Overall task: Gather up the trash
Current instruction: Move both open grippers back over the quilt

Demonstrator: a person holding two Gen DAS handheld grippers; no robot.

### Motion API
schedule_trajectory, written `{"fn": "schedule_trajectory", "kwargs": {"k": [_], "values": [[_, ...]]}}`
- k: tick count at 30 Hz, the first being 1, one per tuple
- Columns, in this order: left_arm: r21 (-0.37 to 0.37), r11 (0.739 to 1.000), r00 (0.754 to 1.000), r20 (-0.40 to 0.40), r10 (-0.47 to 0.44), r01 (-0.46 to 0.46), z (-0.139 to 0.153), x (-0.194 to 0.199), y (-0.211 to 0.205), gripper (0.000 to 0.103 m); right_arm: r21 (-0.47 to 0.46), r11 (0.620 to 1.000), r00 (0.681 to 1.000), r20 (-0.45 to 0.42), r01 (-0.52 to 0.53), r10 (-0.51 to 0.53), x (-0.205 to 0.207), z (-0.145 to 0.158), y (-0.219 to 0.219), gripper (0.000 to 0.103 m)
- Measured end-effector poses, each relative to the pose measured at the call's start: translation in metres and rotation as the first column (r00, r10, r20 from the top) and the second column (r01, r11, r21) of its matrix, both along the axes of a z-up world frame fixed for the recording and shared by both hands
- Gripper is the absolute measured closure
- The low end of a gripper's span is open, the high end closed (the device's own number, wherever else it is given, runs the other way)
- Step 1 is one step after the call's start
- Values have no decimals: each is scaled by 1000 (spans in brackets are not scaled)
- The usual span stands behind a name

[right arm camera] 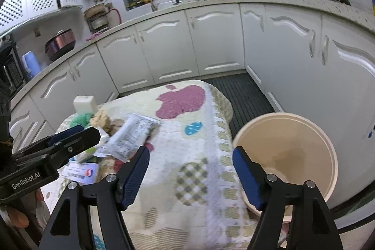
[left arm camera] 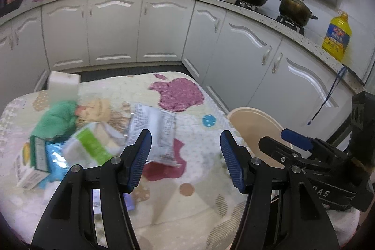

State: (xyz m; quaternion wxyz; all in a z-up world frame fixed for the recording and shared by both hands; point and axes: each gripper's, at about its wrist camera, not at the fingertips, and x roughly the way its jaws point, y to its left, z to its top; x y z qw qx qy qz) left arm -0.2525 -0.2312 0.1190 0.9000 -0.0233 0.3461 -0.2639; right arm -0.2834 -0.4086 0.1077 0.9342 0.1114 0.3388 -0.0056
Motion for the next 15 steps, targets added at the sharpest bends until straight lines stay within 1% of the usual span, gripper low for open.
{"fn": "schedule_trajectory", "kwargs": {"k": [9,15], "values": [[3,998,997,23,67,-67,3,-5,43,43,-21,998,997,37,-65,65,6,10,39,29],[1,994,994,29,107,-107,3,-6,71,43,-38,994,994,41,-104,105,11,11,63,27]]}}
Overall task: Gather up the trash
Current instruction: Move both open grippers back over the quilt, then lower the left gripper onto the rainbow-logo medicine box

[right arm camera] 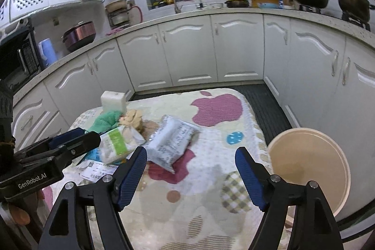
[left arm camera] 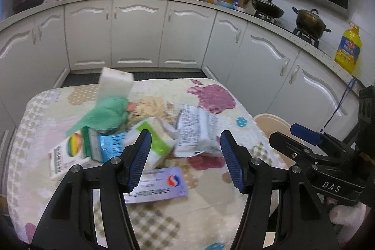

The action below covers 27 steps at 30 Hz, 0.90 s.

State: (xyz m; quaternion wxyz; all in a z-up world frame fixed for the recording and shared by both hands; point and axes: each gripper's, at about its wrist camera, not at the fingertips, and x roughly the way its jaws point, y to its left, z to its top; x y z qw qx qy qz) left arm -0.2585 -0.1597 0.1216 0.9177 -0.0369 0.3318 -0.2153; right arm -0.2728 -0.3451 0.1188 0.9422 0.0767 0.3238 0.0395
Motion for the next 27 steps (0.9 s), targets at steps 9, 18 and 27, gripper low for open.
{"fn": "schedule_trajectory", "kwargs": {"k": [9,18,27], "values": [[-40,998,998,-42,43,-45,-10,0,57,41,-13,997,997,-19,-72,72,10,-5,32,26],[-89,994,989,-135,54,-67,-35,4,124,34,-3,993,992,-45,-119,119,19,-14,50,26],[7,1000,996,-84,-4,4,-49,20,146,30,-12,988,986,-68,-153,152,25,-20,64,26]]}}
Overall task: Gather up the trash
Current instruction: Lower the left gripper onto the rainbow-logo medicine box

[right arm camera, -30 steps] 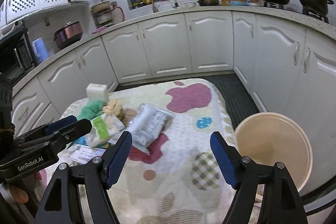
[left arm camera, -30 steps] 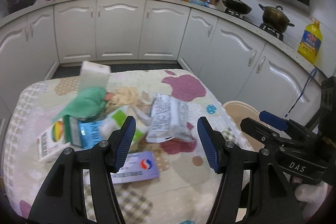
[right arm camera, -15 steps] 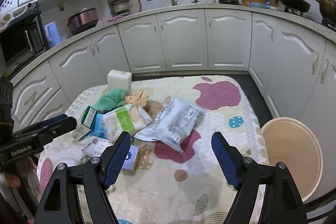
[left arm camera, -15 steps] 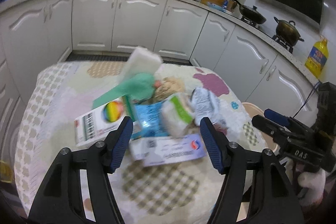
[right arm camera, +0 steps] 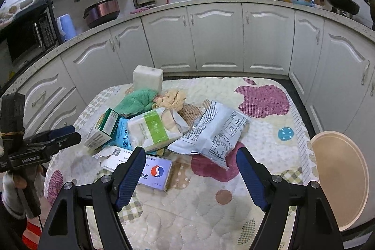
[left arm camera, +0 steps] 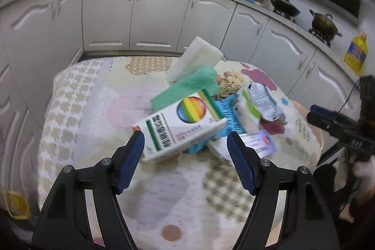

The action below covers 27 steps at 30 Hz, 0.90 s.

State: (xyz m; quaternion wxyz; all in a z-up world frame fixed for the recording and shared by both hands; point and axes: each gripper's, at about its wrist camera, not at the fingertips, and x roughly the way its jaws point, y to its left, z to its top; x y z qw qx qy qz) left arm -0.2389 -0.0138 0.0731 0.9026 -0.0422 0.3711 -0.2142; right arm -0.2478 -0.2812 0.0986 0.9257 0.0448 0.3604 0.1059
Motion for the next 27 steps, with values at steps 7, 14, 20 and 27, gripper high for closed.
{"fn": "schedule_trajectory", "kwargs": {"k": [7,14,20,27], "values": [[34,988,988,-45,-151,152,-18,27,5,28,-1,1000,1000,-21,-4,4,6,-4,5,26],[108,962,968,-26,-251,253,-19,44,2,28,-10,1000,999,-38,-22,21,14,-8,15,26],[166,916,930,-63,-361,366,-25,58,-11,25,-8,1000,998,-60,-28,28,21,-14,24,26],[113,921,926,-99,-364,373,-33,63,-13,25,-1,999,996,-79,-40,40,29,-21,31,26]]}}
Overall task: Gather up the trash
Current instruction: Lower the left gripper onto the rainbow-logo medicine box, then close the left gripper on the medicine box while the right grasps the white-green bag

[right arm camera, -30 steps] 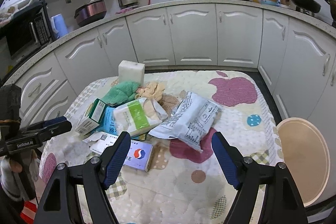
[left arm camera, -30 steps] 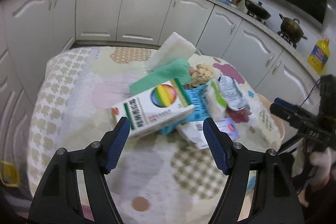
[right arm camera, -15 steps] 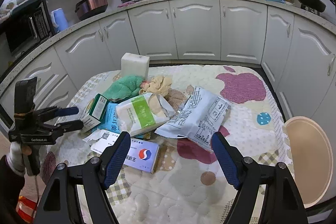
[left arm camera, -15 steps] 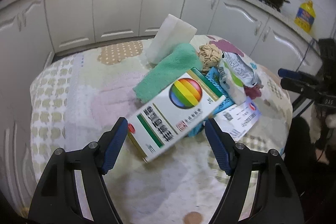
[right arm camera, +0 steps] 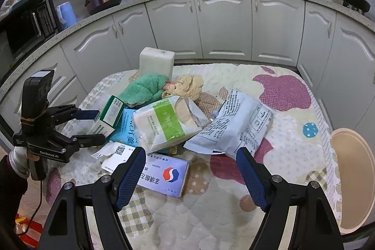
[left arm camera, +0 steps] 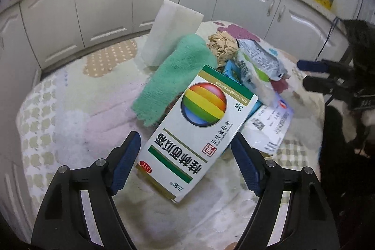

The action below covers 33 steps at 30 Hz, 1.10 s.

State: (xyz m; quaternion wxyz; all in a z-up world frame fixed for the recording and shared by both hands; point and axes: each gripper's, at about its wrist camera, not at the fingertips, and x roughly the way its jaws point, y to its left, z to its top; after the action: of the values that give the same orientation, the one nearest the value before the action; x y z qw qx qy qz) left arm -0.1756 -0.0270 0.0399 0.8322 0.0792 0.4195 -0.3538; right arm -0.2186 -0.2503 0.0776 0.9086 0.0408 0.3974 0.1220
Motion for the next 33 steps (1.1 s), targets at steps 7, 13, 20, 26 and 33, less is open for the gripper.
{"fn": "schedule_trajectory", "kwargs": {"k": [7,13,20,26,33], "values": [[0,988,987,-42,155,-155,0,-22,13,49,173,985,997,-73,-8,21,18,-6,1,26],[-69,951,949,-122,291,-301,5,-52,40,52,312,950,983,-175,5,52,35,-16,9,26],[-78,919,911,-187,368,-387,-1,-66,55,52,337,936,969,-248,101,-15,58,-24,17,25],[-80,920,914,-170,367,-384,8,-67,53,45,311,944,966,-257,113,-31,74,-25,30,24],[-7,925,916,-143,375,-380,2,-47,32,41,244,968,981,-195,50,-2,69,-25,34,53]]}}
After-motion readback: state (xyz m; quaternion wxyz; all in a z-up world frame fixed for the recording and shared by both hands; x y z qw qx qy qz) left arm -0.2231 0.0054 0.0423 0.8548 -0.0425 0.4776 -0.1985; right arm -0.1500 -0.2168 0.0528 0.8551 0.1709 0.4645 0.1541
